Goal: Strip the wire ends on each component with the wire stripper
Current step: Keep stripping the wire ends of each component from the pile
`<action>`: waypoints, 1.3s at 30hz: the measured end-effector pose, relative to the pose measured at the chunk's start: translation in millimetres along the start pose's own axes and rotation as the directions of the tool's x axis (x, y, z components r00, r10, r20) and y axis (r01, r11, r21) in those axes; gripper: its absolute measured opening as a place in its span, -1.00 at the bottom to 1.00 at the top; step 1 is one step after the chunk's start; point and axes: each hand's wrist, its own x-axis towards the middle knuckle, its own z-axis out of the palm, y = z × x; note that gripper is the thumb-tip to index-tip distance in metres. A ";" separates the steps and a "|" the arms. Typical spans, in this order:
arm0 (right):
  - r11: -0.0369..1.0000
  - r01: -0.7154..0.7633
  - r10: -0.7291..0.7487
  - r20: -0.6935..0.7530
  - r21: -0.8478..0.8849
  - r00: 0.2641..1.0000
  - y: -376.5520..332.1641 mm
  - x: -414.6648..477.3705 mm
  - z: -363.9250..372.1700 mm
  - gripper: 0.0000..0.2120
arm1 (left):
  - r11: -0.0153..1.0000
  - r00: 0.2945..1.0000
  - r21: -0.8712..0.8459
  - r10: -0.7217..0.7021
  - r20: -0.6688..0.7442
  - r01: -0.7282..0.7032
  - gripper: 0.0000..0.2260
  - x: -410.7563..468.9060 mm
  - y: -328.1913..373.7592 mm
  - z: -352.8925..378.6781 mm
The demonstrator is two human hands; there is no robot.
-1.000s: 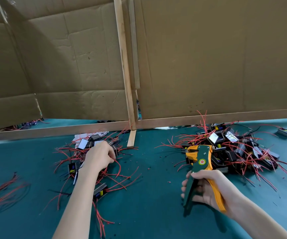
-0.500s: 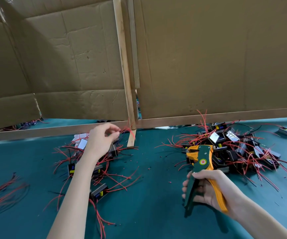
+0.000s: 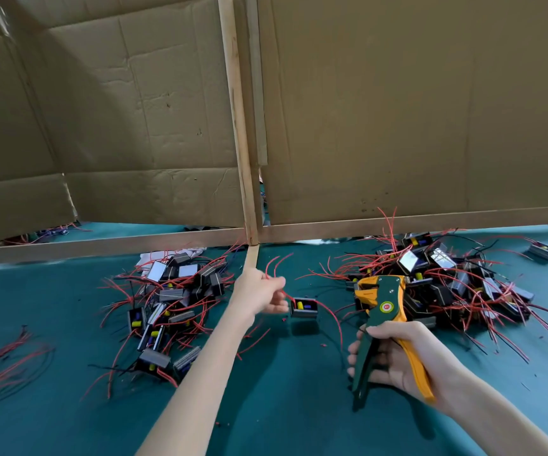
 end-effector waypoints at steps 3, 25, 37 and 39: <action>1.000 0.000 0.000 -0.001 0.000 1.000 -0.3 0.4 -0.7 -0.76 | 0.965 0.996 0.260 0.012 -0.088 0.011 -0.63 2.3 -5.2 -1.9; 0.984 0.175 -0.173 0.073 -0.030 0.982 -7.0 -7.6 2.1 -0.78 | 0.788 0.786 0.149 0.537 0.305 -0.597 -0.86 -15.3 3.9 18.5; 0.969 0.245 -0.236 0.177 -0.031 0.956 -6.3 -16.9 11.2 -0.87 | 0.788 0.745 -0.098 0.608 0.275 -0.607 -0.94 -45.4 40.0 18.6; 0.969 0.245 -0.232 0.209 -0.038 0.950 -6.1 -17.8 11.7 -0.86 | 0.810 0.752 -0.127 0.580 0.313 -0.572 -0.94 -48.6 42.7 18.1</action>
